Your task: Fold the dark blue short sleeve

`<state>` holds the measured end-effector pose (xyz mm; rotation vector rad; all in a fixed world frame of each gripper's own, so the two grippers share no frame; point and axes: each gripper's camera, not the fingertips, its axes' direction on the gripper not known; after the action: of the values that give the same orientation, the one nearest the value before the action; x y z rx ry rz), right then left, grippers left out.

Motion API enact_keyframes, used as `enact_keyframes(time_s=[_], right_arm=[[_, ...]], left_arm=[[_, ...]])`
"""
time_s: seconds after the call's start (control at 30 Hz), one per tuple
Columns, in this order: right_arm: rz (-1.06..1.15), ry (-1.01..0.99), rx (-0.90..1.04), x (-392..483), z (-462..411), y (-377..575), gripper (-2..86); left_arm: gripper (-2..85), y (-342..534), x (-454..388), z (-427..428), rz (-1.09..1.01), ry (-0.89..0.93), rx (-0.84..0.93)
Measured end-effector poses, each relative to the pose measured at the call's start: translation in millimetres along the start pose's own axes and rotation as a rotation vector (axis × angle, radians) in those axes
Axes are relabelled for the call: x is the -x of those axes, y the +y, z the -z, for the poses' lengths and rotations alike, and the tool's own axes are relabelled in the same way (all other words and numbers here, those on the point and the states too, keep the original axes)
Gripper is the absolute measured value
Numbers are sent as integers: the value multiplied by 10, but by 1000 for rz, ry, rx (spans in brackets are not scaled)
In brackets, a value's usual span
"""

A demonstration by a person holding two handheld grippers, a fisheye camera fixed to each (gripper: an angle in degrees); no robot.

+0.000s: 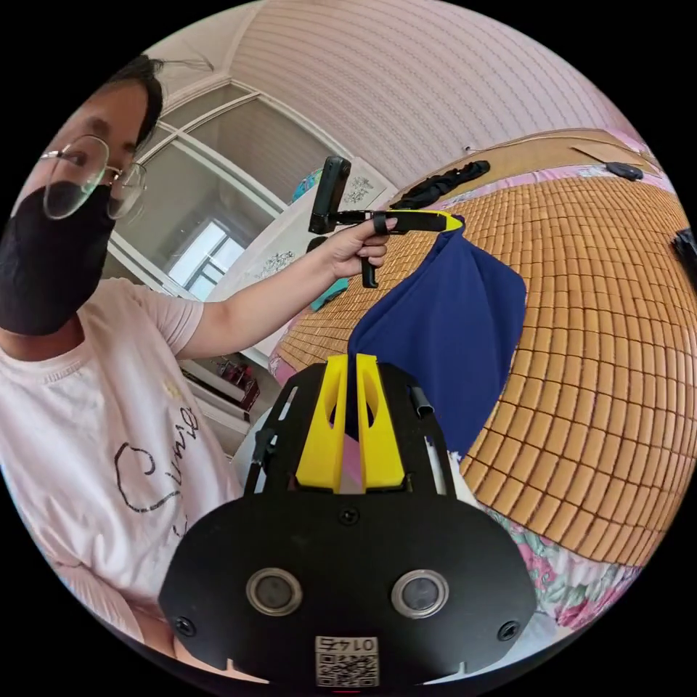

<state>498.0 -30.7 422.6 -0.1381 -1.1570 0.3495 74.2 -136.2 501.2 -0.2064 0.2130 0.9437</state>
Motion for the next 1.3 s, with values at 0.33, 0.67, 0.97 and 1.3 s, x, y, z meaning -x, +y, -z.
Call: enact_keyframes(time_s=[0.33,0.67,0.97,1.3], right_arm=[[0,-19,308,242,-1596,-333,52],[86,36,368,263,-1254,-579,63],[-72,280,477,319,-1320,-281,76],[4,361,369,619,-1379,-673,72]], left_arm=[[57,1580,598,236,400,-304,25],[42,2614,-667,704,410,-213,-11],[46,2933,-1006,129,538,-147,145],[-10,3231,-875,259,496,-140,134]])
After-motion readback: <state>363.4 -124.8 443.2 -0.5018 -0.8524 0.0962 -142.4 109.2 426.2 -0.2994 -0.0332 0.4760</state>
